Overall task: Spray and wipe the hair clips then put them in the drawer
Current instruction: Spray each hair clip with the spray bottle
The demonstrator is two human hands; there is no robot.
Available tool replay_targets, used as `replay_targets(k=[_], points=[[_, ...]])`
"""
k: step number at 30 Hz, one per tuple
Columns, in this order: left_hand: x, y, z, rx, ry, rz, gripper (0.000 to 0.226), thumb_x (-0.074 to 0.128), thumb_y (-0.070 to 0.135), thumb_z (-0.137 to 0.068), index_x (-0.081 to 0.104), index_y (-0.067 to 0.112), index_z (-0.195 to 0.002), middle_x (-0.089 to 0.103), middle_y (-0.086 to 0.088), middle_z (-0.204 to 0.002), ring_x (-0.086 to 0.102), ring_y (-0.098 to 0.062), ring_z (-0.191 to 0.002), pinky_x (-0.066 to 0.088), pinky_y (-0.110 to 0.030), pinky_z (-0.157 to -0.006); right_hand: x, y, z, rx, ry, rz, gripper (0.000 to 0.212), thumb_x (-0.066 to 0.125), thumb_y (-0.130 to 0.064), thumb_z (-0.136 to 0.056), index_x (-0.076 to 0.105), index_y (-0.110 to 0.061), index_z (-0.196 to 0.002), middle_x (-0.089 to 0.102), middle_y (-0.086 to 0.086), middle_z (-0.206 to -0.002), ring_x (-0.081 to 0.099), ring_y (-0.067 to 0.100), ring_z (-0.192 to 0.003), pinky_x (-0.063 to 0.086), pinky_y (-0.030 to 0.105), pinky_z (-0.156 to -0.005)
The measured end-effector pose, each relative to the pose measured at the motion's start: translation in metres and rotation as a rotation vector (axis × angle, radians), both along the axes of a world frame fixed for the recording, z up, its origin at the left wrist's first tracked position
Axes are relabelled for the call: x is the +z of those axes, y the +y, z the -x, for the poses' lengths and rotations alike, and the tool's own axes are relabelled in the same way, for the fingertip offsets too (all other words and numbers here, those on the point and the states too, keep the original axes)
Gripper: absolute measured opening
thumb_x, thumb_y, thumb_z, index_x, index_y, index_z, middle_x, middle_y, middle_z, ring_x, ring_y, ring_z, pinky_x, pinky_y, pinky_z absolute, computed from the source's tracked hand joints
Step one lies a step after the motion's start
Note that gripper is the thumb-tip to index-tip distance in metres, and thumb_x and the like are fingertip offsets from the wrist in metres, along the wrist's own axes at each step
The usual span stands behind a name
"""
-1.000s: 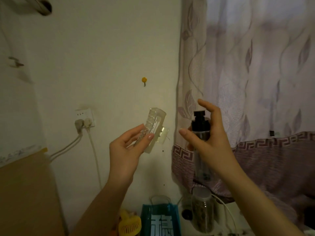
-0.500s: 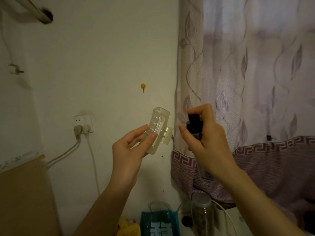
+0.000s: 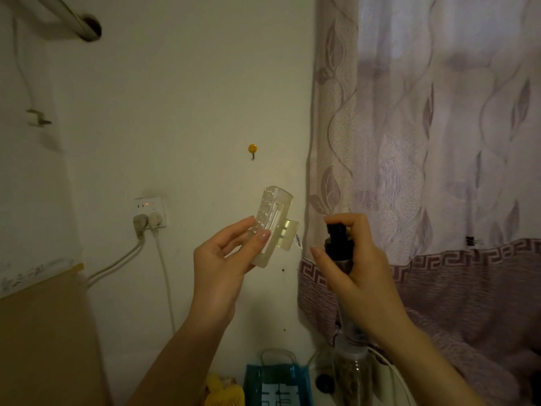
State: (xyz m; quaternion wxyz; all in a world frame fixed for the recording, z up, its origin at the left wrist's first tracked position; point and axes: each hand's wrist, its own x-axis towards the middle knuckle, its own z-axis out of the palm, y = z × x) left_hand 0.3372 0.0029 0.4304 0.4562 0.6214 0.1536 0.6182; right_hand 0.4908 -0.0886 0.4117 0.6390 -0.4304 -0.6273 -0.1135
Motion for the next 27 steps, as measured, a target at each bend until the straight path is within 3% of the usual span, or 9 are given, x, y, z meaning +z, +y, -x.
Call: replay_targets(k=[7, 12, 18, 23, 27], points=[[-0.002, 0.000, 0.003, 0.004, 0.020, -0.025, 0.046, 0.074, 0.036, -0.063, 0.070, 0.028, -0.108, 0.074, 0.008, -0.101, 0.068, -0.010, -0.098, 0.056, -0.019, -0.070, -0.006, 0.002, 0.000, -0.025, -0.014, 0.047, 0.026, 0.061, -0.019, -0.089, 0.041, -0.033, -0.097, 0.056, 0.004, -0.079, 0.056, 0.012, -0.059, 0.048, 0.019, -0.050], [-0.002, -0.002, 0.006, 0.020, 0.045, -0.112, 0.038, 0.075, 0.022, -0.063, 0.068, 0.028, -0.100, 0.073, 0.018, -0.090, 0.069, 0.001, -0.085, 0.051, -0.009, -0.065, -0.004, -0.002, -0.002, 0.113, 0.115, 0.045, 0.037, 0.065, -0.015, -0.086, 0.044, -0.036, -0.108, 0.056, 0.003, -0.085, 0.062, 0.002, -0.058, 0.049, 0.016, -0.049], [-0.011, -0.004, 0.005, 0.119, 0.165, -0.217, 0.041, 0.079, 0.013, -0.067, 0.067, 0.032, -0.101, 0.072, 0.021, -0.093, 0.068, 0.001, -0.087, 0.051, -0.010, -0.071, -0.001, -0.001, -0.006, 0.177, 0.237, 0.050, 0.073, 0.071, -0.045, -0.066, 0.038, -0.041, -0.130, 0.066, -0.006, -0.088, 0.066, 0.008, -0.075, 0.054, 0.023, -0.067], [-0.015, -0.009, 0.003, 0.148, 0.245, -0.300, 0.041, 0.080, 0.014, -0.066, 0.067, 0.031, -0.101, 0.070, 0.024, -0.092, 0.067, 0.004, -0.084, 0.049, -0.007, -0.069, -0.002, 0.002, -0.010, 0.212, 0.291, 0.069, 0.083, 0.076, -0.041, -0.062, 0.037, -0.040, -0.136, 0.066, -0.008, -0.107, 0.064, 0.009, -0.102, 0.057, 0.034, -0.083], [-0.018, -0.017, 0.001, 0.159, 0.256, -0.344, 0.049, 0.074, 0.037, -0.059, 0.069, 0.025, -0.106, 0.069, 0.025, -0.096, 0.066, 0.004, -0.084, 0.050, -0.007, -0.067, -0.004, 0.002, -0.012, 0.260, 0.367, 0.101, 0.084, 0.075, -0.033, -0.063, 0.037, -0.035, -0.138, 0.065, -0.007, -0.109, 0.065, 0.002, -0.097, 0.057, 0.022, -0.064]])
